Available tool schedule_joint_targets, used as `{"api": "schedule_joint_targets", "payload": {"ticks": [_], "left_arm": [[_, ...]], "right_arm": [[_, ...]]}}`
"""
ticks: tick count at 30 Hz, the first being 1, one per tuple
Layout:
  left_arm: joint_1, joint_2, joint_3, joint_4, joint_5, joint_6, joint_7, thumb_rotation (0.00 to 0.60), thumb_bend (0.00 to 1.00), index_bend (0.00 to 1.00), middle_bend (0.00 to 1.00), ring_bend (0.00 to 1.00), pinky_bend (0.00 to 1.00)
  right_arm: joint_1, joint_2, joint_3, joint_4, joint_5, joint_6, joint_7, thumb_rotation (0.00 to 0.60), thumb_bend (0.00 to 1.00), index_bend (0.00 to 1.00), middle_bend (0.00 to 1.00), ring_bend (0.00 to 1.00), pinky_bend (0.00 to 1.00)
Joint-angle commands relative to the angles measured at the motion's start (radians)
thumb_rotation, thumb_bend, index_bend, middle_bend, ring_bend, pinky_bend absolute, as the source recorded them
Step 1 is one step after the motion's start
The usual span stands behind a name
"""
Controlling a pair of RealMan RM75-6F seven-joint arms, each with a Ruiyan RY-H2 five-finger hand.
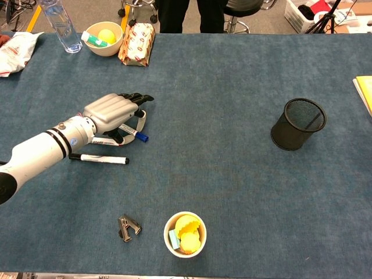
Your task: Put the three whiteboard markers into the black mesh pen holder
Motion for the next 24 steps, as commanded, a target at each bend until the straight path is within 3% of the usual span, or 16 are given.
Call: {"api": "schedule_joint_targets", "payload": {"ticks": [1,14,24], "left_arm": [[0.001,-0.003,-0.001,0.002,0.001,0.007,-0.004,0.6,0.34,0.52,0.0,0.01,0.14],[0.031,0.024,-0.002,-0.056,0.036,0.077,-0.066,0.6,0.34,0.65,0.03,0.01,0.15],[0.064,0.114,-0.023,-0.239,0.028,0.146,-0.076,0.6,0.34,0.68,0.07,0.02,0.15]], "right_arm": [[0.0,-0.001,0.0,0.002,0.0,0.0,0.002,0.6,0.04,0.32,0.29,0.31,0.5],[0.001,-0.007,0.001,0.004,0.0,-0.001,0.008,0.6,0.04,0.32,0.29,0.31,0.5],[0.007,-0.039,0.005,0.01,0.004,-0.007,0.063,0.6,0.04,0.32,0.29,0.3,0.48]]}}
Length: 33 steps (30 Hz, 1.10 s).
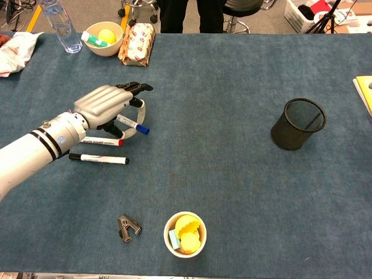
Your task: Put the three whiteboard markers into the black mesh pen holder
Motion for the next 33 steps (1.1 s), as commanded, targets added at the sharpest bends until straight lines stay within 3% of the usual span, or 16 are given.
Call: {"api": "schedule_joint_targets", "payload": {"ticks": [1,4,13,25,33], "left_arm": [[0.013,0.042,-0.01,-0.073,-0.01,0.025,0.013,0.6,0.34,0.69,0.07,0.02,0.15],[0.017,0.067,-0.015,-0.124,-0.027,0.032,0.031,0.6,0.34,0.69,0.07,0.02,0.15],[0.02,0.12,-0.027,-0.229,-0.077,0.046,0.084,0.6,0.34,0.69,0.07,0.02,0.15],[0.02,0.15,-0.028,-0.265,-0.109,0.059,0.107,0.6,0.34,0.69,0.08,0.02,0.15],[0.028,0.166,-0.023,-0.271,-0.107,0.071,0.096,0.6,0.34,0.7,0.08,0.02,0.15]], "right_arm": [[0.001,-0.016,0.0,0.004,0.005,-0.005,0.024,0.6,0.04,0.32,0.29,0.3,0.47],[0.002,-0.036,-0.001,0.004,0.016,-0.017,0.061,0.6,0.01,0.29,0.29,0.26,0.44],[0.0,-0.117,0.005,0.041,0.072,-0.061,0.096,0.6,0.0,0.09,0.16,0.12,0.28],[0.023,-0.32,0.054,0.21,0.112,-0.072,0.145,0.6,0.0,0.09,0.15,0.11,0.27],[0.049,-0.421,0.058,0.307,0.132,-0.131,0.19,0.6,0.0,0.09,0.16,0.11,0.27]]}}
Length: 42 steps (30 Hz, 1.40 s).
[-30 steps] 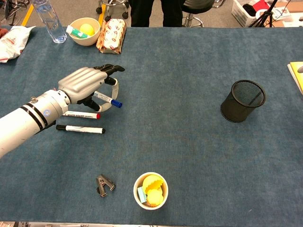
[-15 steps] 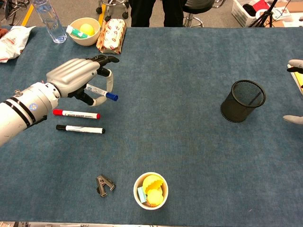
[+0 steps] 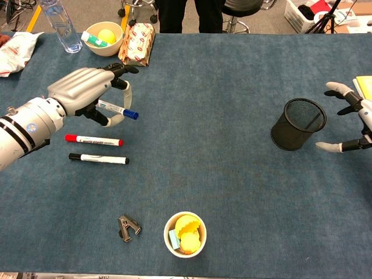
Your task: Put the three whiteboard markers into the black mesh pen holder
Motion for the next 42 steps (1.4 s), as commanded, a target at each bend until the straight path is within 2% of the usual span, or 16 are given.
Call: {"api": "schedule_joint_targets", "payload": {"ticks": [1,8,16,20,27,37,42], "left_arm": [[0.003,0.002,0.003,0.002,0.004,0.004,-0.005,0.6,0.34,0.7,0.08,0.02,0.15],[0.008,-0.002,0.007,0.025,0.013,0.007,-0.03,0.6,0.34,0.7,0.09,0.02,0.15],[0.02,0.01,0.015,0.03,0.018,0.013,-0.048,0.6,0.34,0.7,0.09,0.02,0.15],[0.026,0.012,0.018,0.033,0.021,0.016,-0.056,0.6,0.34,0.7,0.09,0.02,0.15],[0.033,0.02,0.021,0.029,0.029,0.021,-0.065,0.6,0.34,0.7,0.09,0.02,0.15],[0.042,0.03,0.022,0.019,0.039,0.031,-0.071,0.6,0.34,0.7,0.09,0.02,0.15],[0.042,0.035,0.018,-0.003,0.052,0.042,-0.06,0.6,0.34,0.7,0.09,0.02,0.15]], "right_arm": [[0.016,-0.04,0.001,0.039,0.001,-0.021,0.024,0.6,0.0,0.09,0.16,0.11,0.27],[0.051,-0.147,0.01,0.165,-0.037,-0.006,0.123,0.6,0.0,0.09,0.19,0.11,0.27],[0.074,-0.242,-0.016,0.32,-0.089,0.021,0.256,0.6,0.0,0.09,0.23,0.13,0.27],[0.079,-0.277,-0.019,0.375,-0.098,0.037,0.298,0.6,0.0,0.1,0.25,0.17,0.32],[0.085,-0.328,-0.017,0.457,-0.104,0.07,0.357,0.6,0.0,0.2,0.33,0.25,0.41],[0.087,-0.367,-0.016,0.519,-0.107,0.109,0.4,0.6,0.0,0.36,0.45,0.38,0.47],[0.087,-0.374,-0.018,0.526,-0.108,0.121,0.411,0.6,0.0,0.4,0.49,0.41,0.48]]}}
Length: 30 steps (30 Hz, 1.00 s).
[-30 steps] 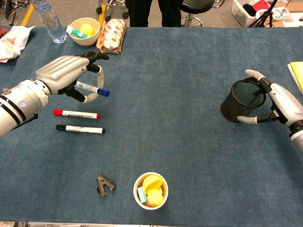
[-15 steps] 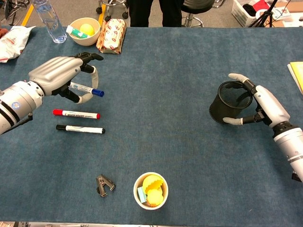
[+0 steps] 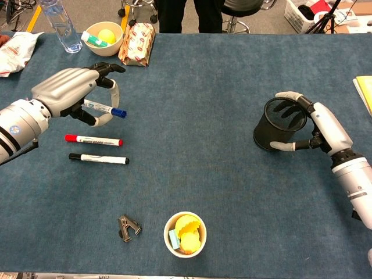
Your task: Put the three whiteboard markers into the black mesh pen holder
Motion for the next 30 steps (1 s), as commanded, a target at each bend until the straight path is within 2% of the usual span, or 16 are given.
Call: {"api": "schedule_joint_targets", "payload": {"ticks": [1,11,23,30], "left_arm": [[0.0,0.003,-0.002,-0.013,0.007,0.007,0.008,0.6,0.34,0.7,0.09,0.02,0.15],[-0.011,-0.014,-0.032,-0.155,-0.009,0.038,0.076,0.6,0.34,0.7,0.07,0.02,0.15],[-0.104,-0.082,-0.129,-0.361,-0.193,0.046,0.218,0.6,0.34,0.71,0.08,0.02,0.15],[-0.16,-0.1,-0.188,-0.441,-0.342,0.043,0.221,0.6,0.34,0.71,0.09,0.02,0.15]], "right_arm": [[0.0,-0.002,-0.001,0.0,-0.002,0.008,0.004,0.6,0.0,0.4,0.49,0.42,0.48],[0.024,-0.016,0.003,-0.005,-0.007,0.011,0.005,0.6,0.0,0.43,0.51,0.44,0.49],[0.085,-0.088,0.01,0.024,-0.023,0.003,0.032,0.6,0.0,0.43,0.51,0.44,0.49],[0.114,-0.11,-0.007,0.036,-0.046,0.002,0.027,0.6,0.0,0.43,0.51,0.44,0.49]]}}
